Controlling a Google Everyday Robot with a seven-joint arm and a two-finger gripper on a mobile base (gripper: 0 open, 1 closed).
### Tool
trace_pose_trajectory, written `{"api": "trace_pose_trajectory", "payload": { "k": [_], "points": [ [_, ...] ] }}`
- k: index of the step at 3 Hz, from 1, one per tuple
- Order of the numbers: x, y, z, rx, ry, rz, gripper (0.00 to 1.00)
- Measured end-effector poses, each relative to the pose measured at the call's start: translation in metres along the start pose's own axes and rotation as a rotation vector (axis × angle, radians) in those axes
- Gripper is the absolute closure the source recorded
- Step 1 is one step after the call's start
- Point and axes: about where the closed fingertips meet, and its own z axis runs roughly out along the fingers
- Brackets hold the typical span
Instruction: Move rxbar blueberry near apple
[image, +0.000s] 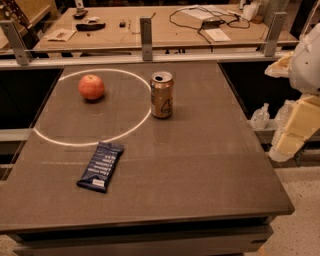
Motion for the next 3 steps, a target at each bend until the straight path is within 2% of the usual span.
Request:
{"api": "trace_pose_trajectory", "payload": {
  "k": [1, 2, 3],
  "points": [
    [-0.010, 0.017, 0.009, -0.024, -0.113, 0.036, 0.00],
    [-0.022, 0.043, 0.030, -0.088, -0.272, 0.144, 0.00],
    [-0.047, 0.071, 0.051, -0.140, -0.425, 0.197, 0.00]
  ]
}}
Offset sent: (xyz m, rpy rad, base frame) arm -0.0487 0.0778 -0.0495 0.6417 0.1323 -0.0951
